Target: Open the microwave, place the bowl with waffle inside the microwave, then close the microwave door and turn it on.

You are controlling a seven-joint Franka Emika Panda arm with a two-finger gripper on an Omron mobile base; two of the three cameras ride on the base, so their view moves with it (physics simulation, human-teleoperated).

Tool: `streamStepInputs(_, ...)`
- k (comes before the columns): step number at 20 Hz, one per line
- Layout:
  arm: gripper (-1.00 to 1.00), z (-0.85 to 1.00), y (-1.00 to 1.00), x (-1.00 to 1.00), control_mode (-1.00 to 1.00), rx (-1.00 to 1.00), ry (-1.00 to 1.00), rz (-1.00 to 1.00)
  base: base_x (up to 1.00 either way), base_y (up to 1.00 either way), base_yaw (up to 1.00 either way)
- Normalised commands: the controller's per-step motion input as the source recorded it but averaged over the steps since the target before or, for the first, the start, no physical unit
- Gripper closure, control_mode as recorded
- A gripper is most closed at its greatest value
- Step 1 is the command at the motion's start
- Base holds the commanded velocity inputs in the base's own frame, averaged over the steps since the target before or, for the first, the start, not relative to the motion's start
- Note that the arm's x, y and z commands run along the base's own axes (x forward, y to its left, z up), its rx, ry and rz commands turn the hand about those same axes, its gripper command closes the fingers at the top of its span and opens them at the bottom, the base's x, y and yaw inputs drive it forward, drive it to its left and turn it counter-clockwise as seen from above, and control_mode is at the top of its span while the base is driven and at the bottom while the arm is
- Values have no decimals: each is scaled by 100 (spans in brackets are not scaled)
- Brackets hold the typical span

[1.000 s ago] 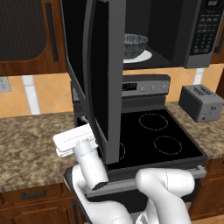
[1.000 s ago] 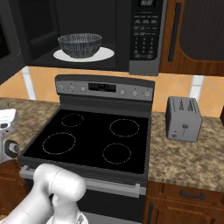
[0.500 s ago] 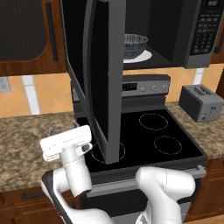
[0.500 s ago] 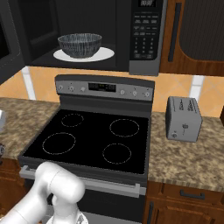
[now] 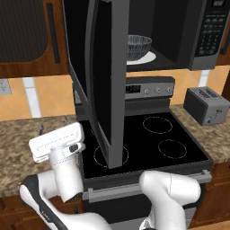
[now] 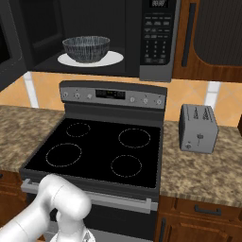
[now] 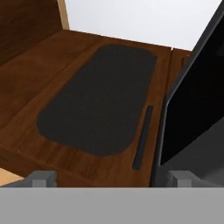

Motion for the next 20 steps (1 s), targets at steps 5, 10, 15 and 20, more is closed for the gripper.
streamStepInputs(5,-100,0,0,0,-100,-5,-16,-7,0,0,0)
streamStepInputs(10,-100,2,-6,0,-100,-1,-16,-11,0,0,0)
streamStepInputs(15,-100,1,-23,-2,-100,0,-12,-14,0,0,0)
streamStepInputs(20,-100,0,-22,-9,-100,0,-12,-11,0,0,0)
